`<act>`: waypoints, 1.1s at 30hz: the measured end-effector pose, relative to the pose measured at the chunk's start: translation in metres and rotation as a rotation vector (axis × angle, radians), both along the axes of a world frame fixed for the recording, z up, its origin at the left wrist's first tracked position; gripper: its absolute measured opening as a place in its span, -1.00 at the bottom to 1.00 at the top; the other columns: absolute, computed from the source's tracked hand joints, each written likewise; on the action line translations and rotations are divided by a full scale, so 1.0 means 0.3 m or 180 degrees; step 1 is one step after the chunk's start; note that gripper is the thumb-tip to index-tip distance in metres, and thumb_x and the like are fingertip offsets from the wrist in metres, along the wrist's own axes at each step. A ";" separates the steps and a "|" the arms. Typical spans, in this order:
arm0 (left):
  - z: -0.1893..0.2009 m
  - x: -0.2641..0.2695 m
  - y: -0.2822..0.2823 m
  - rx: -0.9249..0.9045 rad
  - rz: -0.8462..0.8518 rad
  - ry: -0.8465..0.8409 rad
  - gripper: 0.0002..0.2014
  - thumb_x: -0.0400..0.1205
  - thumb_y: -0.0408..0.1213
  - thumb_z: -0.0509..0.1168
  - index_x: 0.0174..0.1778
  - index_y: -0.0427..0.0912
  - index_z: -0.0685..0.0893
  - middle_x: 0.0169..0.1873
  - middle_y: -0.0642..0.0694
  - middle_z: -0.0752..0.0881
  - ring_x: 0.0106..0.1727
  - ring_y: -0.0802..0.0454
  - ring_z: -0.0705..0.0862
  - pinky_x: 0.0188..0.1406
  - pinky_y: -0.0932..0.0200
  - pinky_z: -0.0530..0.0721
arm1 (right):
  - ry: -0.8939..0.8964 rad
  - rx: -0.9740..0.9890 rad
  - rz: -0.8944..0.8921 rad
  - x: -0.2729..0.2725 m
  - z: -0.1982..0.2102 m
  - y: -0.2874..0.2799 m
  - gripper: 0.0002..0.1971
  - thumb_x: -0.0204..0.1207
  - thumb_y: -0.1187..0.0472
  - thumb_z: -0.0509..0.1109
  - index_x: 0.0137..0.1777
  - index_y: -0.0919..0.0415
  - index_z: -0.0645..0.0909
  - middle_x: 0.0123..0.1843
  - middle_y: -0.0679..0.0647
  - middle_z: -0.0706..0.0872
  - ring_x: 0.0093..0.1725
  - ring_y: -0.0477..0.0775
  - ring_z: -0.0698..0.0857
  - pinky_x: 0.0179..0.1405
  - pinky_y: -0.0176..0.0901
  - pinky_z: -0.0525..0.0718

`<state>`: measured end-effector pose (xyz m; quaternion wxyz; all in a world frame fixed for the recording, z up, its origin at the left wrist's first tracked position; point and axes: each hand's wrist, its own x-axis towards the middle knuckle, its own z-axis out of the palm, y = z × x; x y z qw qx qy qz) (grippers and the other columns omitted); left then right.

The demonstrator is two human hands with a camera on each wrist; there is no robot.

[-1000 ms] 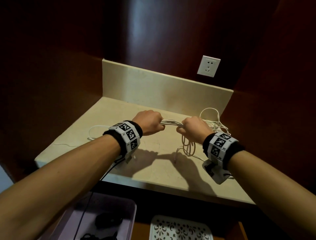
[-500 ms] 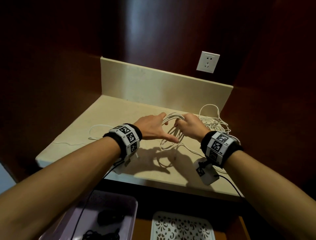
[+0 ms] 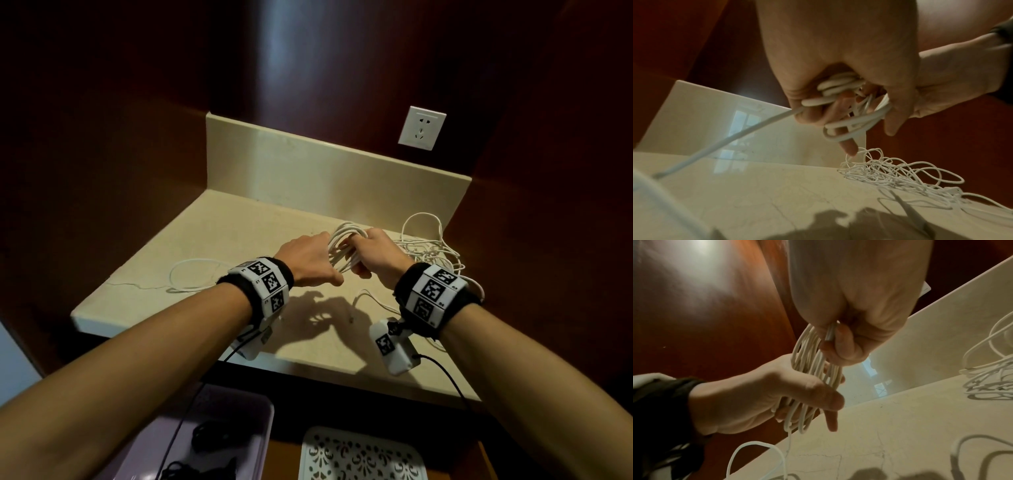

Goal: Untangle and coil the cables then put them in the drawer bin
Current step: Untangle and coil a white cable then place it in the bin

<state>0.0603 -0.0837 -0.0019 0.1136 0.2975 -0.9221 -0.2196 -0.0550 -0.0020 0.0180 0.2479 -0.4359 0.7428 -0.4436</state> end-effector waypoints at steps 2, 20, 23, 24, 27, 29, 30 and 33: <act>-0.002 -0.001 -0.005 0.0135 0.0065 0.0000 -0.77 0.36 -0.08 0.51 -0.31 -0.07 0.59 -0.42 0.00 0.75 -0.35 -0.02 0.73 -0.39 0.21 0.55 | 0.0033 0.0046 0.0056 0.002 -0.003 0.004 -0.68 0.61 0.40 0.04 -0.22 0.43 0.60 -0.59 0.21 0.50 -0.66 0.05 0.40 -0.70 -0.30 0.30; -0.015 -0.029 -0.036 0.1072 -0.0221 0.0554 -0.88 0.46 -0.36 0.48 -0.14 -0.31 0.82 -0.32 -0.23 0.81 -0.27 -0.13 0.79 -0.10 -0.05 0.78 | 0.0281 0.0026 0.0303 -0.005 0.017 0.015 -0.78 0.67 0.32 0.03 0.03 0.31 0.53 -0.46 0.20 0.57 -0.61 -0.03 0.44 -0.66 -0.27 0.28; -0.005 -0.028 -0.036 0.0960 -0.0114 0.0453 -0.81 0.51 -0.25 0.49 -0.22 -0.34 0.75 -0.44 -0.20 0.71 -0.46 -0.06 0.62 -0.35 0.09 0.62 | 0.0144 0.0090 0.0384 -0.011 0.023 0.019 -0.80 0.66 0.36 0.03 0.02 0.30 0.50 -0.48 0.20 0.57 -0.58 0.04 0.42 -0.67 -0.28 0.28; 0.001 -0.026 -0.033 0.0879 -0.0074 0.0384 -0.78 0.51 -0.20 0.50 -0.26 -0.30 0.72 -0.46 -0.15 0.66 -0.47 -0.04 0.57 -0.39 0.12 0.54 | 0.0142 0.0142 0.0464 -0.018 0.025 0.021 -0.80 0.66 0.37 0.04 0.05 0.33 0.51 -0.47 0.20 0.58 -0.58 0.05 0.43 -0.68 -0.27 0.29; 0.013 -0.021 -0.031 0.0629 -0.0025 0.0147 -0.71 0.47 -0.09 0.54 -0.22 -0.28 0.72 -0.43 -0.10 0.63 -0.37 -0.06 0.57 -0.32 0.11 0.50 | 0.0253 0.0327 0.0691 -0.041 0.038 0.038 -0.81 0.68 0.34 0.15 0.19 0.38 0.53 -0.35 0.21 0.67 -0.51 0.06 0.54 -0.64 -0.22 0.37; 0.015 -0.015 -0.033 0.0517 -0.0023 -0.0038 -0.72 0.47 -0.09 0.53 -0.28 -0.22 0.66 -0.46 -0.06 0.60 -0.36 -0.06 0.56 -0.36 0.13 0.46 | 0.0327 0.0401 0.0712 -0.056 0.054 0.053 -0.71 0.65 0.35 0.27 0.35 0.30 0.46 -0.14 0.24 0.73 -0.36 0.07 0.63 -0.54 -0.19 0.47; 0.014 -0.013 -0.036 0.0470 -0.0021 -0.0138 -0.71 0.47 -0.10 0.53 -0.34 -0.20 0.62 -0.48 -0.05 0.58 -0.39 -0.06 0.55 -0.41 0.13 0.43 | 0.0540 0.0449 0.0728 -0.064 0.062 0.061 -0.58 0.59 0.40 0.32 0.43 0.22 0.40 0.02 0.22 0.71 -0.24 0.06 0.67 -0.44 -0.16 0.55; 0.010 -0.015 -0.039 0.0420 -0.0008 -0.0291 -0.65 0.47 -0.15 0.53 -0.46 -0.18 0.51 -0.52 -0.06 0.55 -0.46 -0.03 0.51 -0.49 0.15 0.36 | 0.2135 0.0721 0.1052 -0.058 0.075 0.083 -0.20 0.39 0.40 0.40 0.60 -0.01 0.19 0.40 0.09 0.52 0.16 0.06 0.65 -0.01 -0.02 0.69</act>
